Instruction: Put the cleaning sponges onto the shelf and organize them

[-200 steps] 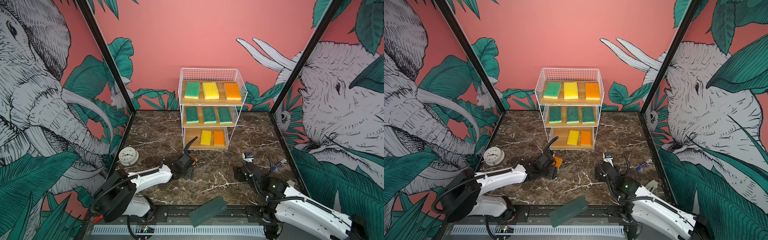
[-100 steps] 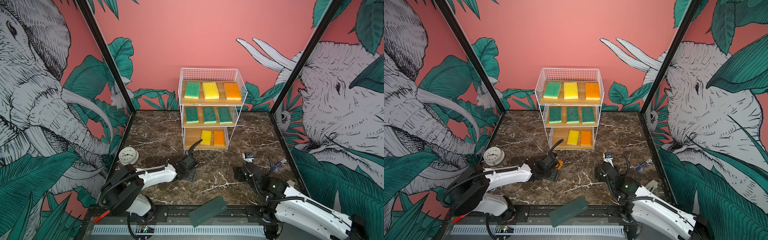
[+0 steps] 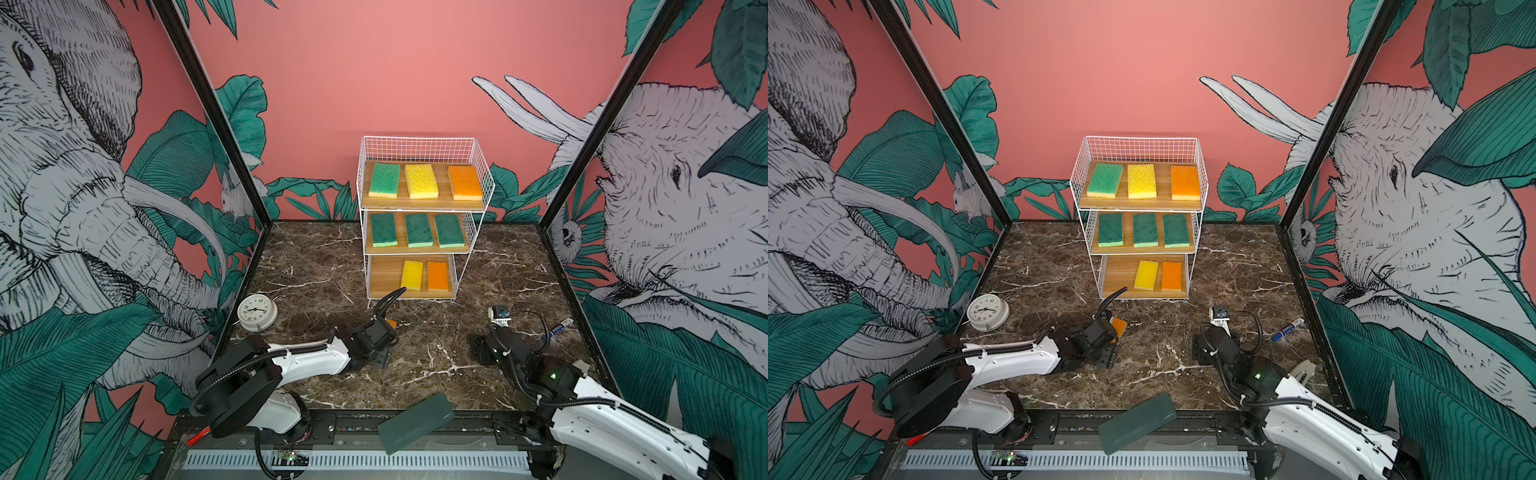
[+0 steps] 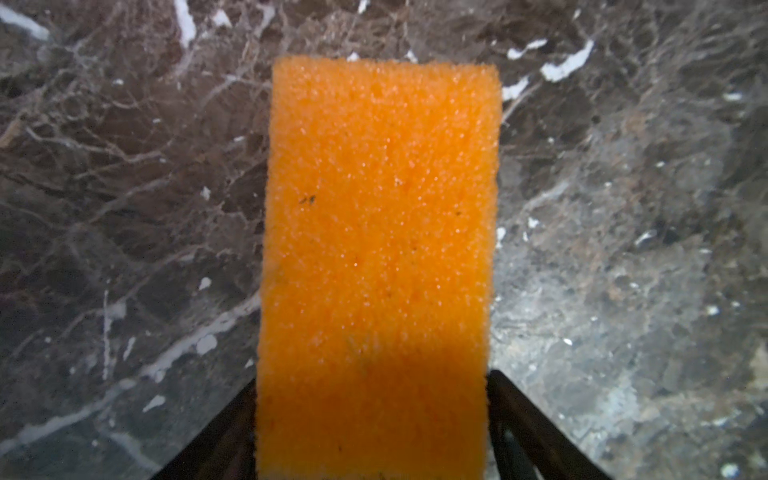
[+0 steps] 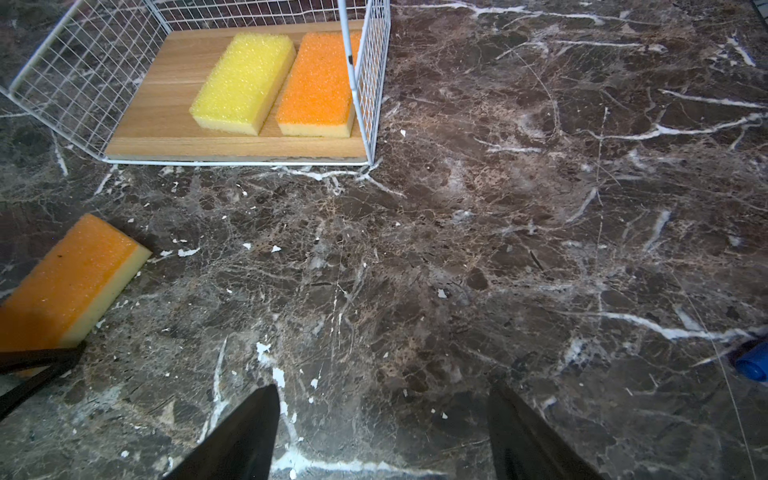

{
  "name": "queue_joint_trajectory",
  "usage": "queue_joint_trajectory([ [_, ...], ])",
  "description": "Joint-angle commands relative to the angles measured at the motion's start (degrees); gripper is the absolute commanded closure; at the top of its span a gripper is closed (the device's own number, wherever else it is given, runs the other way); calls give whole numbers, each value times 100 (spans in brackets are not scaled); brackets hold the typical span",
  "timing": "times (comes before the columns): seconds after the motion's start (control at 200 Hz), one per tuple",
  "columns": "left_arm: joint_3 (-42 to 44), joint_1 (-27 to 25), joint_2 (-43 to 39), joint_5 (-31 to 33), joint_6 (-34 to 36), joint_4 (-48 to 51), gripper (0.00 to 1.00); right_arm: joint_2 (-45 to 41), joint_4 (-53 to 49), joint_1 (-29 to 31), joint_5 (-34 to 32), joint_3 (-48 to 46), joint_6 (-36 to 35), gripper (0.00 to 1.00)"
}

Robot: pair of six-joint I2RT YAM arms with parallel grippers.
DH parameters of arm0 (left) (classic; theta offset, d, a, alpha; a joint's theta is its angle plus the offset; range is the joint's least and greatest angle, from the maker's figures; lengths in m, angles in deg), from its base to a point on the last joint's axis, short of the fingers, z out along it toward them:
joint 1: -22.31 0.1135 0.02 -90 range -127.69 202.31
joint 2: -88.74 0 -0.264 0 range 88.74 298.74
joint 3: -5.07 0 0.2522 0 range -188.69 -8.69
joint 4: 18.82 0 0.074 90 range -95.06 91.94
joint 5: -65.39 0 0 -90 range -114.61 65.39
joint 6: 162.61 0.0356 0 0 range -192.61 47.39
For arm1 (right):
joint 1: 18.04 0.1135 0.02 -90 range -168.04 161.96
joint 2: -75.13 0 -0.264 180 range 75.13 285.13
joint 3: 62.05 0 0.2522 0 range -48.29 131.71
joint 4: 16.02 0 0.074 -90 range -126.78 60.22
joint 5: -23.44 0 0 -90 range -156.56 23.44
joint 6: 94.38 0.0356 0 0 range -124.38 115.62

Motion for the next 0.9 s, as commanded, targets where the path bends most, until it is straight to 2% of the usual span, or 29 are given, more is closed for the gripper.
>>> queue_joint_trajectory([
  [0.0, 277, -34, 248, 4, -128, 344, 21, -214, -295, 32, -161, -113, 199, 19],
  [0.195, 809, -339, -256, 174, -598, 260, 17, -543, -456, 36, -190, -247, 327, 19],
  [0.34, 1000, -381, -311, 183, -619, -41, 21, -557, -476, 36, -185, -257, 319, 19],
  [0.625, 980, -398, -115, 244, -432, -247, 27, -745, -680, 35, -227, -262, 402, 19],
  [0.755, 818, -408, -428, 351, -275, 17, 30, -768, -678, 35, -231, -297, 424, 19],
  [0.895, 354, -407, -946, 825, -132, 526, 30, -613, -582, 35, -228, -285, 398, 20],
])
